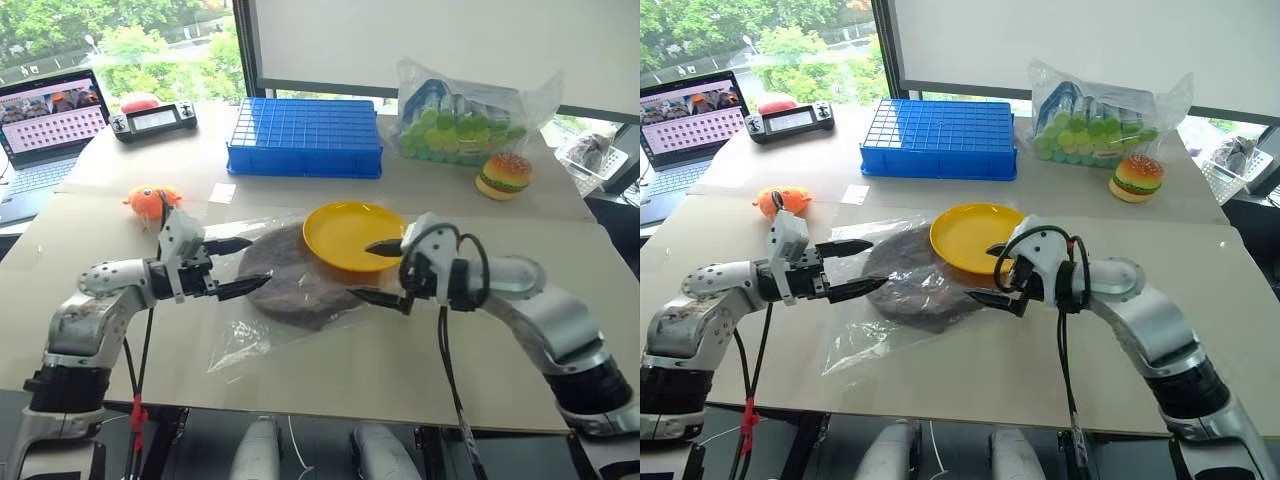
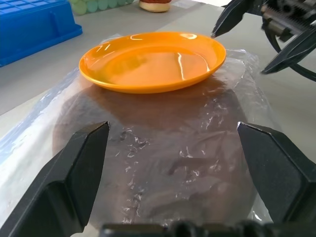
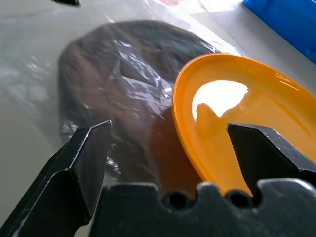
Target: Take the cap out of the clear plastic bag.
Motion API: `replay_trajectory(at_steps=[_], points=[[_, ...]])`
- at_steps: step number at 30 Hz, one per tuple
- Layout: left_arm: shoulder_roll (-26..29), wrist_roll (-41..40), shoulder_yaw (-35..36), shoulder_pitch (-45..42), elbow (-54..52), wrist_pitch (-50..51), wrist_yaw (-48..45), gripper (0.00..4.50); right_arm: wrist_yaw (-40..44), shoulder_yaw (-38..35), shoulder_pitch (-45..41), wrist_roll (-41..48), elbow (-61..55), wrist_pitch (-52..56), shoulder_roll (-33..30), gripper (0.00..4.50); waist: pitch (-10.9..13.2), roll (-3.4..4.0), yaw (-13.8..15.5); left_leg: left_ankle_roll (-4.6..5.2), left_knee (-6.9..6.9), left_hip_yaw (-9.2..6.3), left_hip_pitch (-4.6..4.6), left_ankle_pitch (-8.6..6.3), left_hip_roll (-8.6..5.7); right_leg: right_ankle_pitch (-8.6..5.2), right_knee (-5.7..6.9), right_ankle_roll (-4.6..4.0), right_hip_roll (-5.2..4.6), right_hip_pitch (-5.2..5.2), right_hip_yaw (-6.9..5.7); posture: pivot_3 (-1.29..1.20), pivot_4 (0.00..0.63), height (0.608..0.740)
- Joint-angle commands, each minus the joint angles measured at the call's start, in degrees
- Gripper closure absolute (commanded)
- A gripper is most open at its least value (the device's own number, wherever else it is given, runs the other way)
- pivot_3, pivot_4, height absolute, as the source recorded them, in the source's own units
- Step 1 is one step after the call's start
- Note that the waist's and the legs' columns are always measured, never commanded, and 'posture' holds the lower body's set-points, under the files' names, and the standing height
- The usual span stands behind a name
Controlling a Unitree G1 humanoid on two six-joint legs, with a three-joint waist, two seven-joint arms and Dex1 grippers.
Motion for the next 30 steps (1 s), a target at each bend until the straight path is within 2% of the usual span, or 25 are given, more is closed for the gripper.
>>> replay_trajectory(at_steps=[1, 8, 11, 12, 13, 21, 24, 30], points=[[-0.3, 0.2, 0.3, 0.0, -2.0, -0.2, 0.8, 0.07, -0.4, 1.1, -1.2, -6.6, 3.6, -5.6, 0.5, 0.00, 0.0, 0.00, 0.0, 0.00, 0.00, 0.00, 0.00, 0.00, 0.00, 0.00, 0.00, 0.00, 0.00, -0.01, 0.00, 0.00, 0.150, 0.729], [-0.8, 0.4, -0.2, -0.2, -2.3, 0.1, 1.3, 0.07, -2.8, 0.9, -2.1, -12.9, 10.0, -9.1, 3.8, 0.00, 0.0, 0.00, -0.1, 0.00, -0.01, -0.01, 0.00, 0.00, 0.00, 0.01, 0.01, -0.01, 0.00, -0.01, 0.00, 0.00, 0.150, 0.729], [-0.9, 0.4, -0.4, -0.1, -2.5, 0.0, 1.3, 0.00, -2.8, 0.8, -2.0, -14.4, 10.4, -9.9, 4.6, 0.73, 0.0, 0.00, 0.0, 0.00, -0.01, -0.01, 0.00, 0.00, 0.00, 0.01, 0.01, -0.01, 0.00, 0.00, -0.01, 0.00, 0.150, 0.729], [-0.8, 0.4, -0.4, -0.1, -2.5, 0.0, 1.2, 0.00, -2.8, 0.7, -1.9, -14.8, 10.4, -10.2, 4.9, 1.17, 0.0, 0.00, 0.0, 0.00, -0.02, -0.01, 0.00, 0.00, 0.00, 0.01, 0.01, -0.01, 0.00, -0.01, -0.01, 0.00, 0.150, 0.729], [-0.7, 0.4, -0.4, 0.0, -2.5, -0.1, 1.2, 0.00, -2.8, 0.5, -1.9, -15.1, 10.4, -10.4, 5.1, 1.35, 0.0, 0.00, 0.0, 0.00, -0.02, -0.01, 0.00, 0.00, 0.00, 0.01, 0.01, -0.01, 0.00, -0.01, 0.00, 0.00, 0.150, 0.729], [-0.6, 0.7, -0.2, 0.5, -2.9, -0.1, 0.9, 0.00, -2.3, 0.1, -2.0, -17.0, 10.2, -11.7, 6.1, 4.05, 0.0, 0.00, -0.1, 0.00, 0.00, -0.01, 0.01, 0.00, 0.00, 0.01, 0.02, -0.01, 0.00, 0.01, -0.01, 0.00, 0.150, 0.729], [-0.5, 0.8, -0.2, 0.6, -3.0, -0.2, 0.8, 0.00, -2.1, -0.2, -2.1, -18.1, 10.1, -12.3, 6.3, 4.48, -0.1, -0.15, 0.0, 0.00, -0.02, -0.03, 0.11, 0.00, 0.01, 0.01, 0.02, -0.02, 0.00, 0.12, -0.04, 0.00, 0.150, 0.729], [-0.6, 1.3, -0.7, 0.2, -2.5, -0.4, 0.6, 0.00, -3.6, -4.8, -3.7, -18.7, 12.0, -13.6, 5.0, 4.48, -0.1, -0.16, 0.2, 0.00, 0.00, -0.04, 0.12, 0.00, -0.01, 0.01, 0.02, -0.02, -0.01, 0.13, -0.04, 0.00, 0.150, 0.729]])
